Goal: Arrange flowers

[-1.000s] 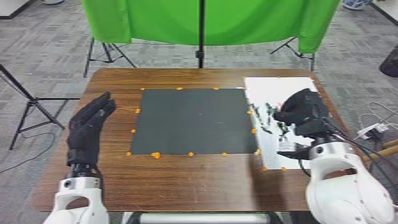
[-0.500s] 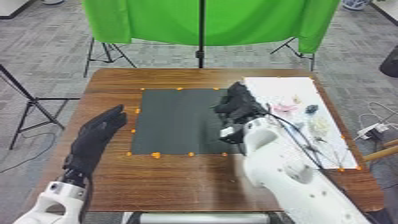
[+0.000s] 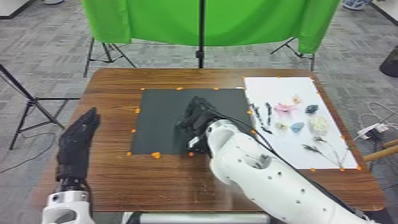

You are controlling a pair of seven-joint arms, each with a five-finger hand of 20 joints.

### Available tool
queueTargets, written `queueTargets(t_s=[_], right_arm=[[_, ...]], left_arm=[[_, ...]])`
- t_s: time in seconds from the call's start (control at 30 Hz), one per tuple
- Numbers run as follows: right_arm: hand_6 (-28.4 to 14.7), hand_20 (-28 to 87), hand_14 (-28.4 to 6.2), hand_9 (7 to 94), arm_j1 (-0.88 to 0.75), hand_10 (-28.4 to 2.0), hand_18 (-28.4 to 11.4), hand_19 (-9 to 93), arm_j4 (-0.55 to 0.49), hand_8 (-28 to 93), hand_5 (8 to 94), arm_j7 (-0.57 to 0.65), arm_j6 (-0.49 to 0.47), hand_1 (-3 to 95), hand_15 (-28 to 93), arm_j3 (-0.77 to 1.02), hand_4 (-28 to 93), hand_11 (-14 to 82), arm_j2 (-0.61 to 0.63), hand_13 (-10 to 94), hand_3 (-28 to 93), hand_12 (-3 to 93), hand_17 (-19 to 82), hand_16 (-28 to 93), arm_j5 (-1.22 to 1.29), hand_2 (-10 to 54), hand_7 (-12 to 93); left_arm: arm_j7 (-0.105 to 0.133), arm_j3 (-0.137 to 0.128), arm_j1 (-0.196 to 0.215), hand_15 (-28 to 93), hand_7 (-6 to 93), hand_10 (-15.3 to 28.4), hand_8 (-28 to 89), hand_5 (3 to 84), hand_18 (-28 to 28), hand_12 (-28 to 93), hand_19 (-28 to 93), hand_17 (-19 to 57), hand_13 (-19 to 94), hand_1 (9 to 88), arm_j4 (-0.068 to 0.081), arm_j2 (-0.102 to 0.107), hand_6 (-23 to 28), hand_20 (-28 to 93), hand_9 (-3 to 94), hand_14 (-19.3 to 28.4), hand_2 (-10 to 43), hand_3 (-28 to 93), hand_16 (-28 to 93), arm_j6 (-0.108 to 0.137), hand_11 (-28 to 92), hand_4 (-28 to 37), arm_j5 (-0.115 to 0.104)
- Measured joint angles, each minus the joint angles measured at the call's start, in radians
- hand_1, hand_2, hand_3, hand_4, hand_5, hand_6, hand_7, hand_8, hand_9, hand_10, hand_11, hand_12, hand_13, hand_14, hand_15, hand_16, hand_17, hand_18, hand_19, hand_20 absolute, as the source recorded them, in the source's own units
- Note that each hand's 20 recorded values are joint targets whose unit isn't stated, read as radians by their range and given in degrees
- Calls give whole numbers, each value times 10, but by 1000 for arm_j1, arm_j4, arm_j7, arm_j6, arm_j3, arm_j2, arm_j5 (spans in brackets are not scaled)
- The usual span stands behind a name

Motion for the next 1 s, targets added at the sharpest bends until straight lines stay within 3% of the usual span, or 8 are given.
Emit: queueTargets(t_s=[0.13, 0.2, 0.27, 0.3, 0.37, 0.63, 0.8, 1.0], right_arm=[[-37, 428, -24, 895, 20, -138, -52, 932, 45, 192, 835, -14, 21, 828, 580, -33, 496, 390, -25, 937, -276, 253, 735, 282, -8, -95, 252], [-41, 412, -29, 892, 26, -141, -51, 931, 68, 183, 834, -25, 37, 783, 565, -44, 462, 376, -39, 937, -255, 247, 732, 286, -8, -95, 237], [-42, 399, -32, 891, 31, -144, -50, 932, 83, 146, 833, -38, 56, 576, 556, -55, 102, 369, -48, 937, 255, 247, 731, 295, -7, -95, 232], [-42, 395, -33, 888, 33, -147, -51, 931, 86, 39, 828, -44, 63, 485, 546, -60, -52, 362, -51, 937, 458, 246, 727, 302, -7, -95, 229], [-46, 392, -34, 874, 34, -150, -53, 930, 86, -62, 798, -52, 68, 425, 529, -65, -162, 361, -54, 937, 535, 247, 716, 317, -7, -95, 189], [-53, 398, -40, 859, 31, -150, -65, 932, 58, -70, 760, -62, -16, 378, 516, -49, -183, 368, -42, 932, 534, 244, 702, 333, -3, -95, 141], [-53, 408, -47, 854, 24, -148, -77, 932, 3, -69, 755, -64, -38, 332, 518, -45, -129, 368, 1, 924, 580, 245, 690, 334, 0, -95, 135], [-46, 445, -59, 850, 34, -148, -100, 932, -13, -71, 733, -96, -54, 241, 532, -77, -102, 373, 46, 914, 617, 249, 675, 333, -6, 1, 128]], left_arm=[[-35, -25, 0, 67, 92, 117, -40, 437, 109, 154, 6, 13, 276, 240, 4, -5, 29, 179, 395, 141, -64, 680, 70, -27, 85, -199, -11], [-39, -24, -1, 67, 94, 117, -41, 438, 109, 153, 6, 14, 277, 240, 7, -5, 30, 180, 395, 143, -65, 682, 70, -39, 87, -199, -11], [-37, -18, -3, 68, 95, 117, -42, 439, 110, 152, 6, 14, 277, 241, 10, -4, 30, 180, 396, 143, -65, 684, 69, -39, 89, -201, -11], [-36, -15, -4, 68, 95, 117, -43, 439, 110, 151, 6, 14, 277, 241, 11, -4, 30, 180, 396, 143, -65, 684, 69, -39, 90, -202, -11], [-35, -11, -8, 69, 95, 117, -43, 440, 110, 150, 5, 13, 278, 241, 13, -4, 29, 179, 396, 143, -66, 686, 69, -39, 90, -202, -11], [-36, -8, -14, 75, 99, 118, -44, 440, 111, 149, 5, 11, 280, 243, 15, -4, 30, 179, 398, 144, -70, 688, 70, -40, 93, -200, -12], [-43, -6, -23, 76, 98, 118, -44, 441, 111, 148, 5, 10, 280, 245, 25, 2, 30, 178, 398, 144, -72, 688, 69, -57, 93, -198, -12], [-45, -1, -33, 78, 99, 117, -44, 440, 112, 148, 5, 10, 281, 248, 27, 8, 29, 178, 398, 145, -70, 686, 69, -65, 94, -199, -12]])
